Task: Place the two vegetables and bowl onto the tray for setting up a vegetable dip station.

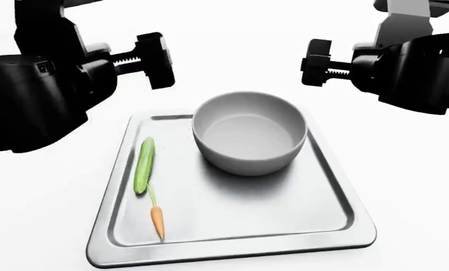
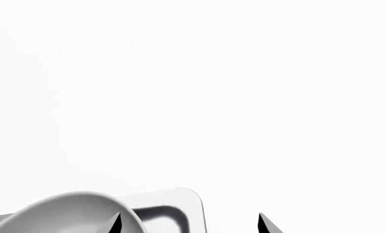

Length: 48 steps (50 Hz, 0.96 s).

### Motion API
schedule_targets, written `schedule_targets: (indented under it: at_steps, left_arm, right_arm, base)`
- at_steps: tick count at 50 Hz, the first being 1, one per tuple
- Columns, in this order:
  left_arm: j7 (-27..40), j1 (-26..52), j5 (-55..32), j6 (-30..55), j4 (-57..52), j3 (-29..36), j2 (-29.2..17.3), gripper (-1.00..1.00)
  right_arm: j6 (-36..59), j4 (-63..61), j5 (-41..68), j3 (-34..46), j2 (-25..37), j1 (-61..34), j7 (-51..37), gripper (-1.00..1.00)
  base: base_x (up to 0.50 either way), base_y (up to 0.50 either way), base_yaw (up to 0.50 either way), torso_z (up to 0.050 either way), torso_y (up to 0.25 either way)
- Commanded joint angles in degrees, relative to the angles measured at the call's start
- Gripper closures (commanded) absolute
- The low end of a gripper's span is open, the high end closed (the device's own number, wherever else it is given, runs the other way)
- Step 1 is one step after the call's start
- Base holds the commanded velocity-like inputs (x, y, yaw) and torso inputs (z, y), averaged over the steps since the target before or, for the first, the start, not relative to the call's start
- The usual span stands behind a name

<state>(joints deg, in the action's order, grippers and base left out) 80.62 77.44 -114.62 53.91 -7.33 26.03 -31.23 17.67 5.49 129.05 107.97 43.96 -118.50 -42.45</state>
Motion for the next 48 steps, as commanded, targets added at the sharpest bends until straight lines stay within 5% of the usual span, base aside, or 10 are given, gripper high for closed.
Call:
schedule_targets:
  at_steps: [1,18,32,48]
  left_arm:
    - [-0.6,12.7,2.3,0.5,0.8,-1.6,0.3,-1.00]
    - [-7.2,23.7,16.4,-0.1,-12.5,-5.2,-1.2,-1.00]
    - [-5.8,31.2,17.1,1.9,-19.6,-6.5,-4.4,-1.00]
    - [-8.6,40.1,17.6,1.2,-25.2,-9.8,-4.9,-1.00]
  right_arm:
    - [0.3,-1.5,-0.6,-1.0,1.0,-1.7,-1.1,-1.00]
    - [1.2,-13.8,-8.7,-7.7,5.0,-14.9,-8.5,-1.00]
    - [19.6,-20.6,-18.3,-34.6,5.5,-15.9,-19.8,-1.00]
    - [43.9,-27.5,-31.2,-63.2,-1.8,-16.2,-23.4,-1.00]
  base:
    - [0.00,0.00,0.00,0.000,0.000]
    - [0.00,0.00,0.00,0.000,0.000]
    - [0.00,0.00,0.00,0.000,0.000]
    - [0.00,0.00,0.00,0.000,0.000]
